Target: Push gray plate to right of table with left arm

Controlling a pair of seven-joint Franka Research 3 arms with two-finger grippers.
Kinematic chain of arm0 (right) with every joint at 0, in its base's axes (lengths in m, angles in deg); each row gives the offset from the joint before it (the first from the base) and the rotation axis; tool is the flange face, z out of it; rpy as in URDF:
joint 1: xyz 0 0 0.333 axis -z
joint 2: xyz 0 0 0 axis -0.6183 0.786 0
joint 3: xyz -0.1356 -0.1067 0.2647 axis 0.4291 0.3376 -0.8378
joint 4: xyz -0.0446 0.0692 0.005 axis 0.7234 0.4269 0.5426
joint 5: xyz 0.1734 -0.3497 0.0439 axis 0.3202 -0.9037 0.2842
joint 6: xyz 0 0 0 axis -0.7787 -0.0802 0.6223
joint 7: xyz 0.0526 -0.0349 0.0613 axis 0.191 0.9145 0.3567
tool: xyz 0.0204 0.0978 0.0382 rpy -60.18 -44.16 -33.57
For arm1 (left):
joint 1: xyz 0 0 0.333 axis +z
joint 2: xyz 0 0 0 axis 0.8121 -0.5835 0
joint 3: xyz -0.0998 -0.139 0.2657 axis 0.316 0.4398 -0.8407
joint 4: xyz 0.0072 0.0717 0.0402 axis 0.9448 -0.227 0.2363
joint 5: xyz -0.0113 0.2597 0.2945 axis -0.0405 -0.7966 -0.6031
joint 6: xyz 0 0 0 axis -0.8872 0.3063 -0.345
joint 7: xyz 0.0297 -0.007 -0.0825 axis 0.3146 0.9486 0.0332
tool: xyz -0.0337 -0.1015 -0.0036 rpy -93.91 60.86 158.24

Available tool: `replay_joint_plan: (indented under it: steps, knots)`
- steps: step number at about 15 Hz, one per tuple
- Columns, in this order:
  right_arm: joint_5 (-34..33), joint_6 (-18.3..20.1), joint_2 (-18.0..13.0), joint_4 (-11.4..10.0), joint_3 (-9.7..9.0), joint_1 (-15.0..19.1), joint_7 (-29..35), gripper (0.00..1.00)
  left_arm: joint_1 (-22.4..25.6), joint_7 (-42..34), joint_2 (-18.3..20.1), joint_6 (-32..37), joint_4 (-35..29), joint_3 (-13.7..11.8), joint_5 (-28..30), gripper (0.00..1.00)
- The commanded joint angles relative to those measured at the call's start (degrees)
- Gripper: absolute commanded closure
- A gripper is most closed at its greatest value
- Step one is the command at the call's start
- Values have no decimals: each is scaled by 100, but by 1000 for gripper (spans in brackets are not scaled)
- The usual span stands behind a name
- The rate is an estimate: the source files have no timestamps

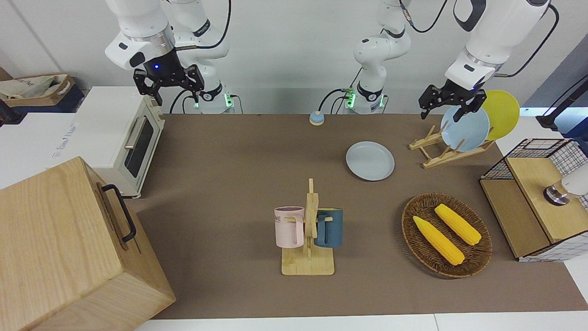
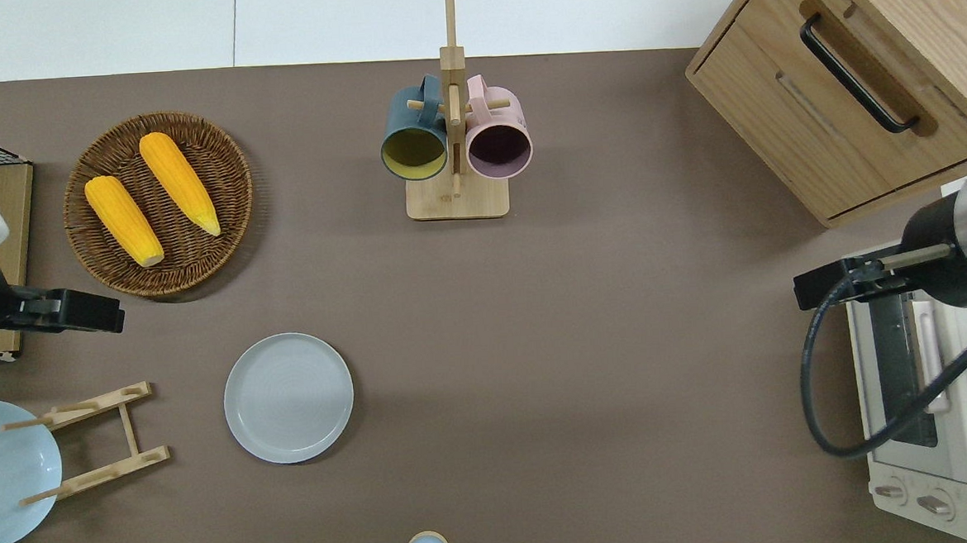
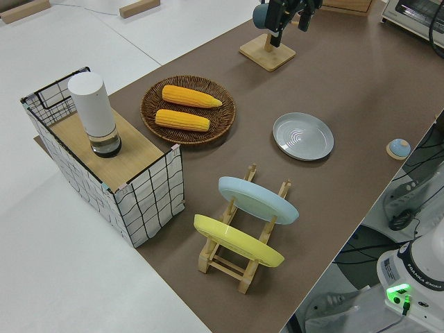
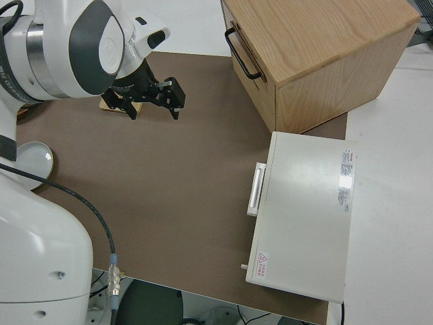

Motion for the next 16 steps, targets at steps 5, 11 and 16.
replay_joint_plan:
  steps: [5,11,16]
  knots:
    - [46,69,-43,-3,-32,64,-6,17,-32,585,53,161,41,-26,43,7]
    - [46,69,-43,-3,-32,64,-15,17,-41,594,97,248,-20,-26,34,5]
    - [46,69,-43,6,-23,64,-15,17,-49,594,18,134,-126,-35,-1,5]
